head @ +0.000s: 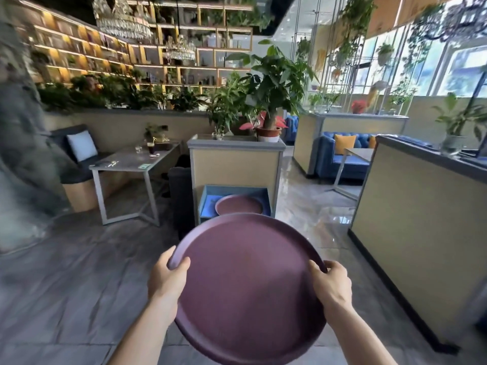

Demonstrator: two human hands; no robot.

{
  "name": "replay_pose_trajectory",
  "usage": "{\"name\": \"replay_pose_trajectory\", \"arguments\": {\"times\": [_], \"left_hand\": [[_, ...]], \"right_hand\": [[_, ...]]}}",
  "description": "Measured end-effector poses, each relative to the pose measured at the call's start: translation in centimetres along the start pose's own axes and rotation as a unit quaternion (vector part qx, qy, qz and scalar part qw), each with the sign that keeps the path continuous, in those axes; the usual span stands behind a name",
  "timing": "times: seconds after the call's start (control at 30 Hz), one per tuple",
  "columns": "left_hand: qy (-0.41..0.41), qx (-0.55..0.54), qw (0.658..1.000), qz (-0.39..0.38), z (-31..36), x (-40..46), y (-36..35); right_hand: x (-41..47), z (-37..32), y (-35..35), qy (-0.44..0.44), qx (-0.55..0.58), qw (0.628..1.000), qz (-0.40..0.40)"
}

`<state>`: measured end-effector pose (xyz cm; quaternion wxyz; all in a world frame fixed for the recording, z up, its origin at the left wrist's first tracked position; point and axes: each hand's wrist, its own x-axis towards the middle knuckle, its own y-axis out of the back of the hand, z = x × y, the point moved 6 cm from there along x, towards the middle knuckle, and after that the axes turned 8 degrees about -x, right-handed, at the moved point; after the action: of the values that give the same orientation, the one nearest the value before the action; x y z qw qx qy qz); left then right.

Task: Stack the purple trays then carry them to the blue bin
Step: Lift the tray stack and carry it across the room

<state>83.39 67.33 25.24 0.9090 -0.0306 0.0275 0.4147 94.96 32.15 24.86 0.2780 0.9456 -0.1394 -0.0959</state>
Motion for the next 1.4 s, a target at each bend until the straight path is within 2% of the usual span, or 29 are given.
{"name": "replay_pose_trajectory", "arguments": {"times": [0.23,0.6,0.77,1.0,1.4], "left_hand": [[0.013,-0.016,1.000,-0.013,-1.5,9.7,-5.9],[0.034,-0.008,0.999,-0.017,-1.2,35.6,-15.8],[0.038,0.003,0.999,-0.025,-1.1,44.5,-20.2],[0.063,0.047,0.997,-0.018,-4.8,54.6,-26.7],[0.118,0.141,0.981,0.057,-10.7,70.5,-39.3]], "right_hand": [[8.7,-2.7,-6.4,-0.009,-0.008,1.000,-0.007],[26.2,-16.2,-20.7,-0.012,-0.015,1.000,0.014],[32.9,-19.8,-25.6,-0.026,-0.018,0.999,0.021],[43.7,-21.1,-33.3,-0.037,-0.046,0.998,0.018],[65.1,-21.6,-46.1,-0.064,-0.108,0.992,-0.032]]}}
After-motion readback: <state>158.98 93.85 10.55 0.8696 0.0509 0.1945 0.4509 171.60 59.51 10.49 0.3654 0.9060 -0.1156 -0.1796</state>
